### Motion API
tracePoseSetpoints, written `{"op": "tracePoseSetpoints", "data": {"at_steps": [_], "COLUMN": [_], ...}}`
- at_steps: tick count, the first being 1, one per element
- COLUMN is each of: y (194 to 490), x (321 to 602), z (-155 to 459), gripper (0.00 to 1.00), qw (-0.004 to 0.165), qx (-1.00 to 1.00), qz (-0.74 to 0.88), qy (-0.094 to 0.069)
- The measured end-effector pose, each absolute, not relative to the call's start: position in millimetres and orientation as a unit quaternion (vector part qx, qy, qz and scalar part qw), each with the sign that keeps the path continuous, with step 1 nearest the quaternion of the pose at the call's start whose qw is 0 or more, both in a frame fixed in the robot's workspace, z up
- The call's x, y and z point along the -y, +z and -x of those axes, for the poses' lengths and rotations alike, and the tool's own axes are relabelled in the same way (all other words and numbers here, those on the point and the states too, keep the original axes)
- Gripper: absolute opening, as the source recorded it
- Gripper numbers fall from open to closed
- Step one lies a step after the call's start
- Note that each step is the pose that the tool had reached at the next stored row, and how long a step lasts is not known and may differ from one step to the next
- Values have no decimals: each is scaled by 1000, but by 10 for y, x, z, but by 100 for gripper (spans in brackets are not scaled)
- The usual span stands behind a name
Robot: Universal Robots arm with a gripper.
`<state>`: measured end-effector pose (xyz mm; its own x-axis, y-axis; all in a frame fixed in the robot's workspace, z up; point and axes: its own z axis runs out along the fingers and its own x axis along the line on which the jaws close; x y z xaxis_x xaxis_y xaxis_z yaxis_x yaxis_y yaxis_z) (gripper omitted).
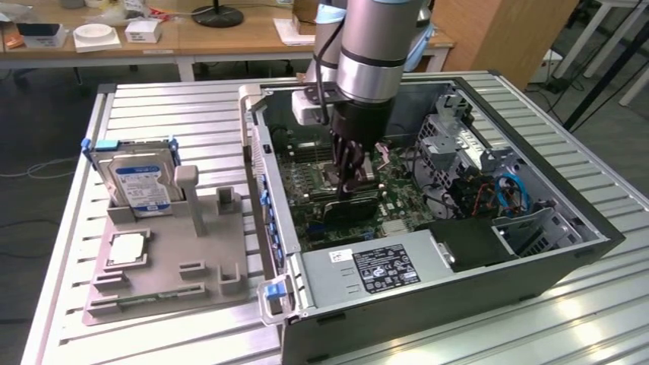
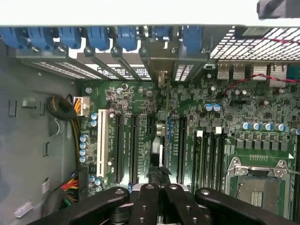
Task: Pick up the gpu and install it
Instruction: 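Press down on the gpu until it lock into place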
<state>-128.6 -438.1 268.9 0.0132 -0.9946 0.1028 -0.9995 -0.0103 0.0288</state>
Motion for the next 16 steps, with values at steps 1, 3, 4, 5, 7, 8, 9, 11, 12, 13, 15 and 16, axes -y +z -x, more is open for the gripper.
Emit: {"op": "tracePoseSetpoints", "data": {"at_steps": [1, 3, 4, 5, 7, 8, 9, 11, 12, 13, 15, 16], "y": [2679, 2657, 2653, 2653, 2640, 2623, 2609, 2583, 2578, 2579, 2614, 2661], "x": [4381, 4381, 4381, 4381, 4381, 4381, 4383, 4384, 4382, 4383, 4378, 4378], "z": [1286, 1286, 1286, 1286, 1286, 1286, 1286, 1288, 1287, 1288, 1286, 1284], "gripper": [11, 11, 11, 11, 11, 11, 11, 11, 11, 11, 11, 11], "qw": [45, 43, 43, 43, 43, 43, 43, 44, 43, 43, 40, 41], "qx": [702, 702, 702, 702, 702, 702, 702, 702, 702, 702, 702, 702], "qz": [-710, -710, -711, -711, -710, -710, -710, -710, -710, -710, -710, -710], "qy": [28, 30, 30, 30, 30, 30, 31, 31, 32, 32, 31, 31]}}
